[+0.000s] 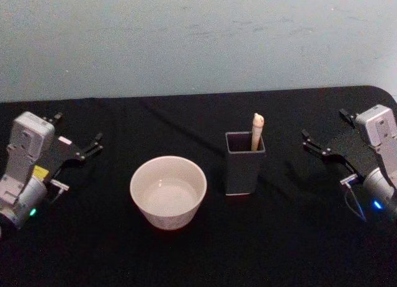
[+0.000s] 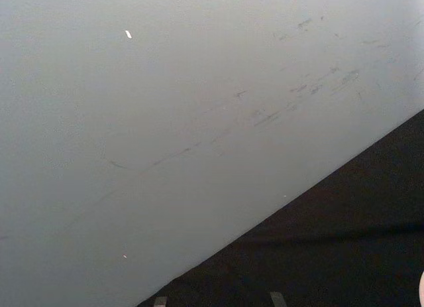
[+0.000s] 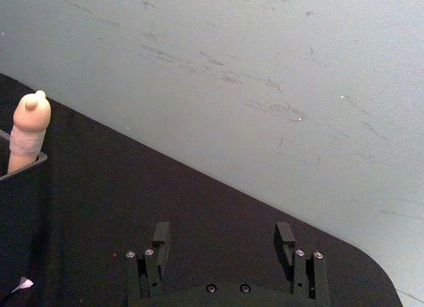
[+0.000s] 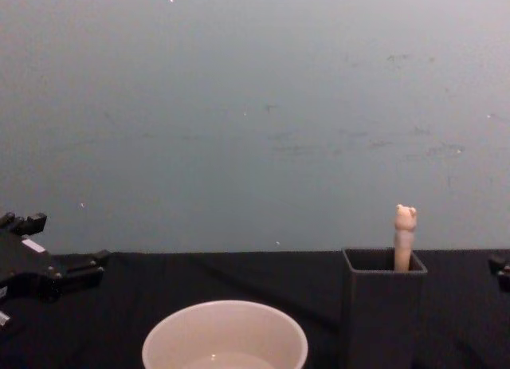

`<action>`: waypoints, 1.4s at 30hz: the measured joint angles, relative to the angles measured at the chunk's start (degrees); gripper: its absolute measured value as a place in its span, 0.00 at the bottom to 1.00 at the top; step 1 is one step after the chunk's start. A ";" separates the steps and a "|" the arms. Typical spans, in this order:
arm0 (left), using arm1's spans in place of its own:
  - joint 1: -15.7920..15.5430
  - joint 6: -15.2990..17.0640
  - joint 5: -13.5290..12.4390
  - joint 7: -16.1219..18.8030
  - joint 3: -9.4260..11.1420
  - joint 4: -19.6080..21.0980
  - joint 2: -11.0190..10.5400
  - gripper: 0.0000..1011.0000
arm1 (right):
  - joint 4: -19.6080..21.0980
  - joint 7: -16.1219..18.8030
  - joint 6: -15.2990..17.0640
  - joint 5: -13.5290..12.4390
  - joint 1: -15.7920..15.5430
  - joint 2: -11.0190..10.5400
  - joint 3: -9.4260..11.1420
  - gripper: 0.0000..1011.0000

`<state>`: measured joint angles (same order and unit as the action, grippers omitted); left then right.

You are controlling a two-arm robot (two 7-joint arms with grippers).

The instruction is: Pick up the stirring spoon with one hand, stir inside the cup, then place it back in its original position.

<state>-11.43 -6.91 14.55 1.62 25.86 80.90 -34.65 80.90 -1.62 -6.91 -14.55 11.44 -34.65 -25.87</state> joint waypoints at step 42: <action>0.00 0.00 0.00 0.00 0.00 0.00 0.00 0.99 | 0.00 0.00 0.00 0.00 -0.01 0.00 0.00 0.99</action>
<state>-11.43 -6.91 14.55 1.62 25.86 80.90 -34.65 80.90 -1.62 -6.91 -14.55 11.43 -34.65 -25.86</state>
